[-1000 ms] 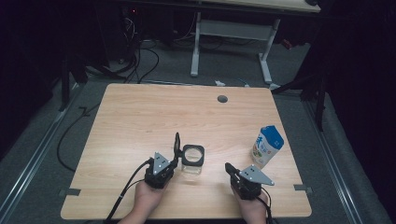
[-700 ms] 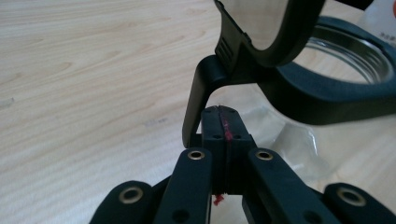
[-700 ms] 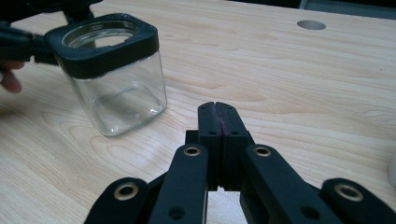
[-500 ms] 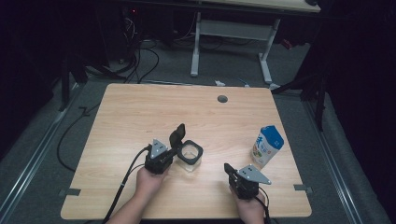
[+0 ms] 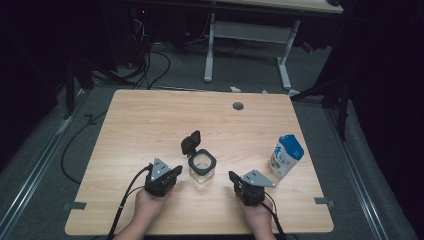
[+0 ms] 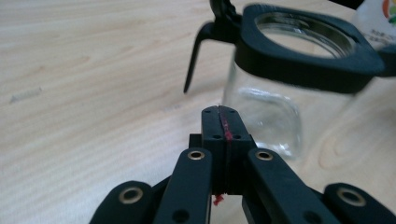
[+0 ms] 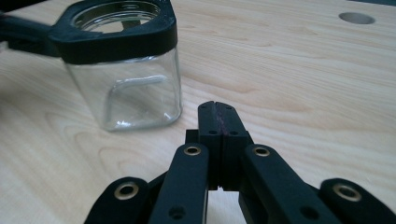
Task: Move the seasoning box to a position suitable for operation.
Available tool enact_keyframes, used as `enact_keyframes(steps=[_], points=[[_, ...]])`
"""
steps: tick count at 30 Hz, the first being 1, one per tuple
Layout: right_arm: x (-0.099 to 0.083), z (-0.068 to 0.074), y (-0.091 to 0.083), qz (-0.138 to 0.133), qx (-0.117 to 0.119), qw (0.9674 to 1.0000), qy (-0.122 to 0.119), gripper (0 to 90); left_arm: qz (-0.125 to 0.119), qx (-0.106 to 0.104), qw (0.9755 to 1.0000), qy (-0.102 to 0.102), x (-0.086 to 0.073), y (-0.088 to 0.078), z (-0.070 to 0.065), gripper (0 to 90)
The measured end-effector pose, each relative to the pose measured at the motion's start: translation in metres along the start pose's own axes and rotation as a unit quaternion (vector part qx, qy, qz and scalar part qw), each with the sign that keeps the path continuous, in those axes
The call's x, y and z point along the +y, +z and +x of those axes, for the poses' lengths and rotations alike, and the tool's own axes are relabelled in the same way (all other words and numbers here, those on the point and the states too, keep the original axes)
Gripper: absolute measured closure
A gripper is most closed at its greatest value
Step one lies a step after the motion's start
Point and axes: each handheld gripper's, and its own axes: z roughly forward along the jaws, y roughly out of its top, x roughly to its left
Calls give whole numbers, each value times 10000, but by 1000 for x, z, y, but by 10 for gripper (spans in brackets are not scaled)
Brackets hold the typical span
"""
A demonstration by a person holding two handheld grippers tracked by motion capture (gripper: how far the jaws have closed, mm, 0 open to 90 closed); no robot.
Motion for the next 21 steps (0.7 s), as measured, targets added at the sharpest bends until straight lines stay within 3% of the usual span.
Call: enact_keyframes(steps=[4, 10, 16, 21], points=[[14, 1, 19, 57, -31, 9999, -120, 899, -12, -50, 10000, 57, -2, -5, -4, 900], [31, 0, 42, 132, -113, 9997, -198, 898, -10, -29, 10000, 79, -1, 5, -6, 900], [36, 3, 44, 66, -64, 9997, -212, 899, -27, -93, 9999, 68, -1, 5, -13, 900], [35, 3, 46, 62, 72, 9996, -275, 900, -52, -4, 10000, 56, -2, 0, -6, 900]])
